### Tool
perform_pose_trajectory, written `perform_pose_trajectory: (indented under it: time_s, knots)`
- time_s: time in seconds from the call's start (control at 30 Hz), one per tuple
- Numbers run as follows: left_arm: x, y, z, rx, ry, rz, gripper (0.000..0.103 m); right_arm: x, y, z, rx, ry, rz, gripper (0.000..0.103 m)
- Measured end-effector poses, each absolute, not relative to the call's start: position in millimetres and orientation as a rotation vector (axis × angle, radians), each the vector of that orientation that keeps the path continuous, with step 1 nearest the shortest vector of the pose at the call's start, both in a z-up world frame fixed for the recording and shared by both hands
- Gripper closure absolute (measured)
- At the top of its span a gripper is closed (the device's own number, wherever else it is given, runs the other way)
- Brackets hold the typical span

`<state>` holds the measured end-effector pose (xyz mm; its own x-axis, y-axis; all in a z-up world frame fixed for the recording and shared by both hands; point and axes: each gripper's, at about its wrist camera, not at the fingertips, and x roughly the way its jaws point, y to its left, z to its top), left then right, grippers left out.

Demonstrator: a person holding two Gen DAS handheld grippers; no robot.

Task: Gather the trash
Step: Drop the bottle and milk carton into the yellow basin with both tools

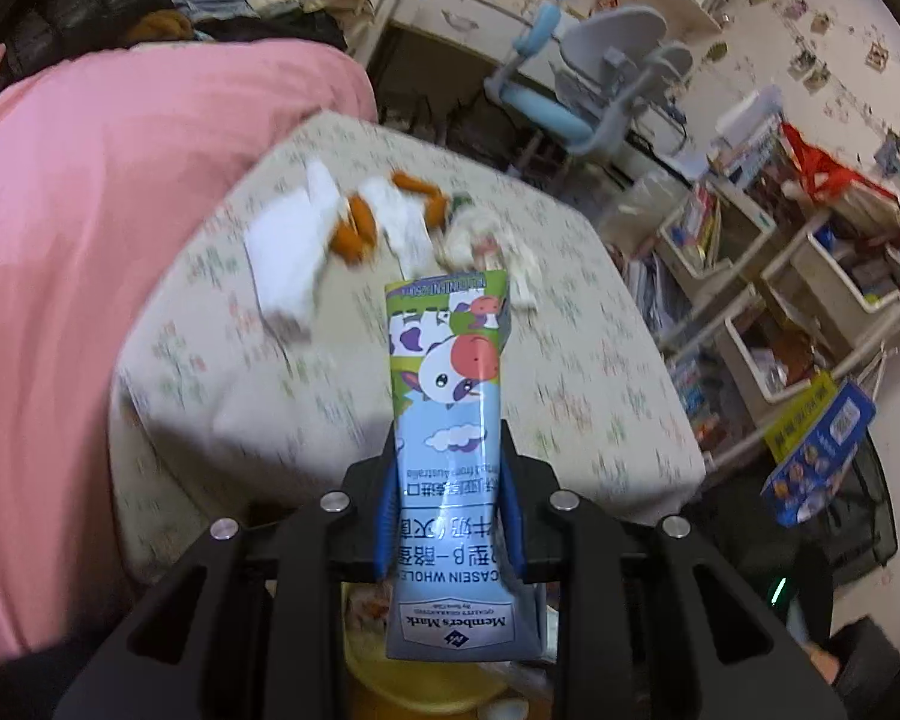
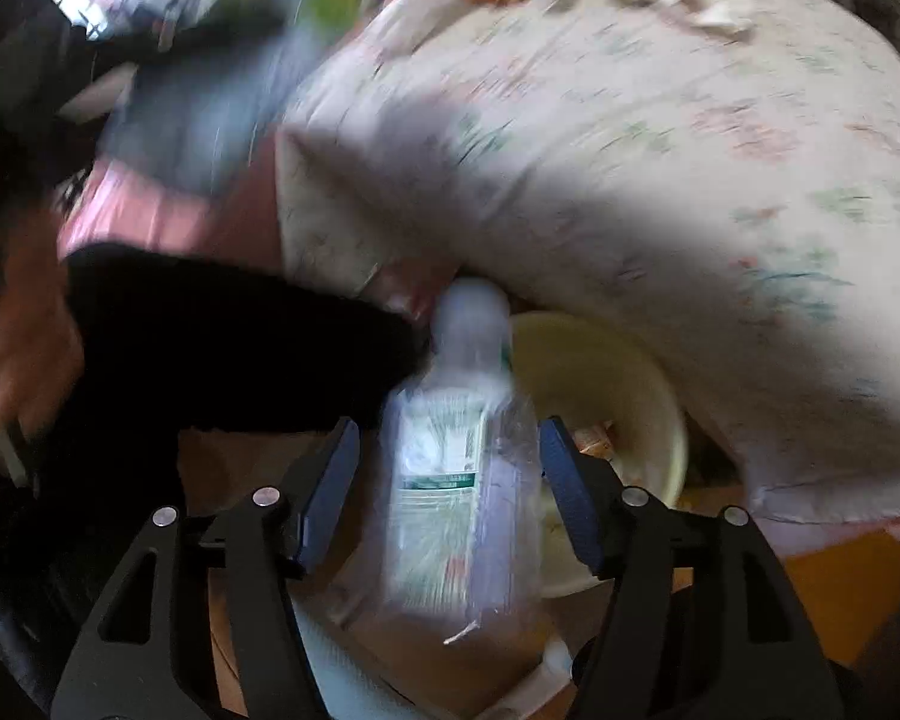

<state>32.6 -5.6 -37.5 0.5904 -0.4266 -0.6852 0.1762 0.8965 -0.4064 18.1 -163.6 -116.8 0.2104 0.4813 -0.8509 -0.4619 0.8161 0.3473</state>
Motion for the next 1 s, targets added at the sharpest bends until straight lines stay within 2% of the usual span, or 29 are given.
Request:
perform_pose_trajectory:
  time_s: [0.2, 0.37, 0.43, 0.5, 0.57, 0.87, 1.0]
  knots:
    - [15.7, -40.1, -58.2, -0.231, 0.968, -0.412, 0.075, 16.3, -217.0, -89.0, 0.227, 1.014, 0.484, 0.04]
    - [5.0, -84.7, -87.7, 0.011, 1.085, -0.416, 0.074, 9.0, -231.4, -73.2, 0.261, 0.914, 0.44, 0.04]
    - [3.0, -95.6, -96.0, 0.104, 1.116, -0.412, 0.069, 7.0, -232.6, -69.0, 0.263, 0.883, 0.431, 0.04]
    - [-0.4, -98.4, -91.3, 0.158, 1.068, -0.38, 0.045, 8.0, -237.4, -66.8, 0.265, 0.862, 0.417, 0.04]
    - [-4.0, -93.9, -83.8, 0.166, 1.013, -0.353, 0.038, 10.3, -244.2, -64.8, 0.266, 0.841, 0.395, 0.04]
    - [5.4, -45.7, -53.4, -0.01, 0.806, -0.121, 0.021, 9.5, -245.5, -67.1, 0.245, 0.828, 0.333, 0.038]
    - [7.5, -29.2, -50.2, -0.089, 0.786, -0.052, 0.02, 7.9, -241.8, -69.3, 0.217, 0.831, 0.329, 0.038]
